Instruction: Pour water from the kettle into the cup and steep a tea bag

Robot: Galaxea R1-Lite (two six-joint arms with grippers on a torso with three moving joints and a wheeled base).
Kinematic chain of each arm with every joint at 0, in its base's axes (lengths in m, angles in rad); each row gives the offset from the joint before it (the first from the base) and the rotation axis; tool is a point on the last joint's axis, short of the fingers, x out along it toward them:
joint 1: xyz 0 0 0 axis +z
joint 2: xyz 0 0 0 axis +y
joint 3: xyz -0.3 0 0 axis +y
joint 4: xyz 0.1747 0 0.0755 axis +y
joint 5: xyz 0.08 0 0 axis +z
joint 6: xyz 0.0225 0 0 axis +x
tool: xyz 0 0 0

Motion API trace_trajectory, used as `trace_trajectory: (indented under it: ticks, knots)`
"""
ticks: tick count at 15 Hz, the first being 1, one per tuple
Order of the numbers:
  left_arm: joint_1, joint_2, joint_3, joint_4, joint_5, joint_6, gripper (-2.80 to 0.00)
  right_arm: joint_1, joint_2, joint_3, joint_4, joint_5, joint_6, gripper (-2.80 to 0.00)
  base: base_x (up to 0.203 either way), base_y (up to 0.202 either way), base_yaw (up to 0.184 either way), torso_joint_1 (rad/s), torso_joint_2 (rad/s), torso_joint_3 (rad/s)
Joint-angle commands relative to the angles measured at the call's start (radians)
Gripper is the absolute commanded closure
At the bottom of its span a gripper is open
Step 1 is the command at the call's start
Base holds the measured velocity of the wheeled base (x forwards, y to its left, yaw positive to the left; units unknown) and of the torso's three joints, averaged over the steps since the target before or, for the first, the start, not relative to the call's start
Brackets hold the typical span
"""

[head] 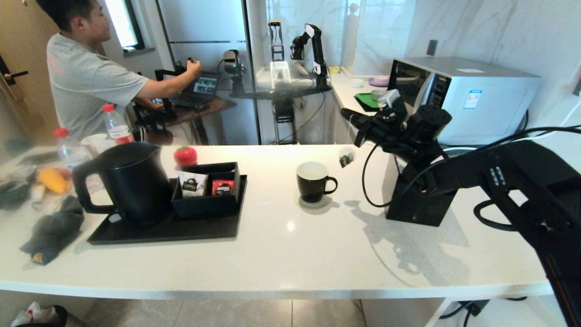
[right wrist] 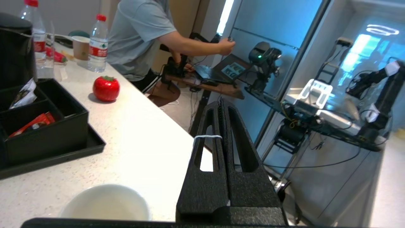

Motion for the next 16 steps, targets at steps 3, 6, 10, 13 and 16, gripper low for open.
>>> trace_trajectory:
  ticks: [3,6,10,13,16]
  knots:
    - [0.000,0.000,0.000,0.000,0.000,0.000,0.00,-0.062,-0.104,-0.001,0.017,0.003,0.001,0.00,0.000,0.000,0.000,0.000,0.00,0.000]
    - [0.000,0.000,0.000,0.000,0.000,0.000,0.00,-0.123,-0.184,-0.016,0.057,0.004,0.001,0.00,0.000,0.000,0.000,0.000,0.00,0.000]
    - [0.000,0.000,0.000,0.000,0.000,0.000,0.00,-0.194,-0.278,-0.018,0.112,0.005,0.001,0.00,0.000,0.000,0.000,0.000,0.00,0.000]
    - [0.000,0.000,0.000,0.000,0.000,0.000,0.00,-0.213,-0.308,-0.009,0.124,0.005,0.001,0.00,0.000,0.000,0.000,0.000,0.00,0.000]
    - [0.000,0.000,0.000,0.000,0.000,0.000,0.00,-0.215,-0.320,-0.009,0.127,0.005,0.001,0.00,0.000,0.000,0.000,0.000,0.00,0.000]
